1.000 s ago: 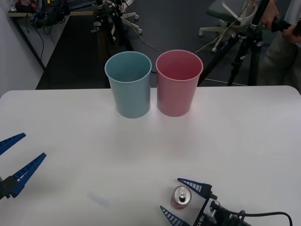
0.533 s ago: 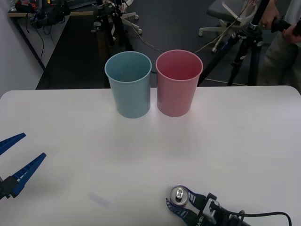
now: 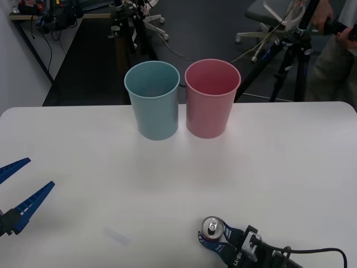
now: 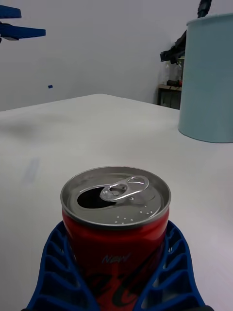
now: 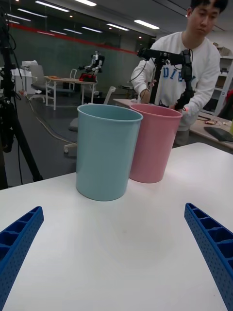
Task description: Grasp the object on the table and drop it into the matching bin: aluminum can to the light blue bin, PET bottle to the pink bin.
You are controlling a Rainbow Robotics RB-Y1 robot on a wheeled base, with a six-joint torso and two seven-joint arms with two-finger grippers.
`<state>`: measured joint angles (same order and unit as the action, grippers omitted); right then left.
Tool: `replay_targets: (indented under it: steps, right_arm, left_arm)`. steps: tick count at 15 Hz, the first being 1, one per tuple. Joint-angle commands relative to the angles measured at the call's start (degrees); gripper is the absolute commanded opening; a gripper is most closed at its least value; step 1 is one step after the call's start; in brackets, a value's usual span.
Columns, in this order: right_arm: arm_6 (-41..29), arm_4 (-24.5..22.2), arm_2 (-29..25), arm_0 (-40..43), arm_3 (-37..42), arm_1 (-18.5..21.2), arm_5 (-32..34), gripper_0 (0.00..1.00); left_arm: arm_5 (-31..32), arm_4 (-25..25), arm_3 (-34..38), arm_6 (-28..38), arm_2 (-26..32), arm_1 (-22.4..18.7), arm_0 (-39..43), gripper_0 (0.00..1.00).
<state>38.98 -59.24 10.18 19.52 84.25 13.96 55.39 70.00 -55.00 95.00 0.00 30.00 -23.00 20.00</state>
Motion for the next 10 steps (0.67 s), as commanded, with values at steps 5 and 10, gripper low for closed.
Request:
replay_targets:
  steps: [5,10]
  right_arm:
    - [-8.4,-2.6,0.4,0.0,9.4,0.0,-5.5,0.0]
    - [-19.2,-8.9,1.9,-0.6,19.5,0.2,-12.7,0.0]
  left_arm:
    - [0.0,0.0,0.0,0.0,0.0,0.0,0.0,1.0]
    - [0.0,0.0,0.0,0.0,0.0,0.0,0.0,1.0]
